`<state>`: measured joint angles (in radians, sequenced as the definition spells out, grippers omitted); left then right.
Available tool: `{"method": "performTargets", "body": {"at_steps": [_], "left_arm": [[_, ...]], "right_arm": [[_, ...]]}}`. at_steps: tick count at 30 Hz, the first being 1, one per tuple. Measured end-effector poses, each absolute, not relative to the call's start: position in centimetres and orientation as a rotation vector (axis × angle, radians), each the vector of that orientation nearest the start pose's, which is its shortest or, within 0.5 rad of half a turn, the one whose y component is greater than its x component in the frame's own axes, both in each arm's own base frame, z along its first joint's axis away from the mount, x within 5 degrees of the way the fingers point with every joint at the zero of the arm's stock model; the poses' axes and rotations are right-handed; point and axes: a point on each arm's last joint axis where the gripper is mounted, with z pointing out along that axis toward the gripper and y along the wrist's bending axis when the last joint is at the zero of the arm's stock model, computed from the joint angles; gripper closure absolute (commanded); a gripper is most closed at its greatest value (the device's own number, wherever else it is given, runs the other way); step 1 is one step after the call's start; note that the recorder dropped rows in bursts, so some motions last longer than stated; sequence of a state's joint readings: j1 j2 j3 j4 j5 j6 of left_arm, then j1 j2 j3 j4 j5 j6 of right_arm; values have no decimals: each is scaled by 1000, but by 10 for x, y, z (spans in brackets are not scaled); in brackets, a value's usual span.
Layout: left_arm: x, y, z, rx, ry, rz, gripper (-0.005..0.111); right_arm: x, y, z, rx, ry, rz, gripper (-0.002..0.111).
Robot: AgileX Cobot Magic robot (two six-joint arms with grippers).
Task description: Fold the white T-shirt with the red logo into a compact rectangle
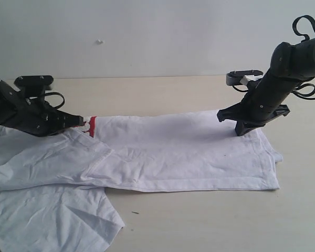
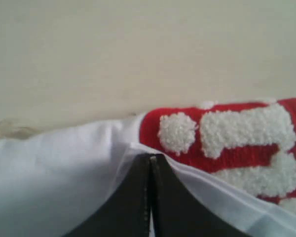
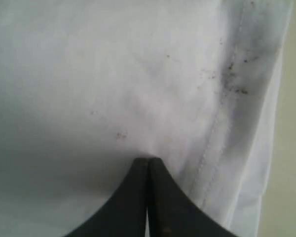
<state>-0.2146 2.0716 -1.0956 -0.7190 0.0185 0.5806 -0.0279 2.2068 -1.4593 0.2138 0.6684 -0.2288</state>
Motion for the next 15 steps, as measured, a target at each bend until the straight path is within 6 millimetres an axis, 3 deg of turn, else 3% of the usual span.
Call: {"method": "performTargets", "body": {"at_steps": [2,5,8,11,15], "left_arm": [[391,-86,92,98,2499,-163,107],[391,-87,99,98,2482,-168,107],[391,-87,127,101,2422,-189,107],[384,-90,172,147,2355,-241,107],[364,-95,200,371,2398,-281,107]], "right_arm": [[433,0,103,-70,2877,174,108],[433,0,103,-70,2877,174,108],[433,0,103,-70,2877,174,108],[433,0,103,-70,2877,174,108],[433,0,103,-70,2877,174,108]]}}
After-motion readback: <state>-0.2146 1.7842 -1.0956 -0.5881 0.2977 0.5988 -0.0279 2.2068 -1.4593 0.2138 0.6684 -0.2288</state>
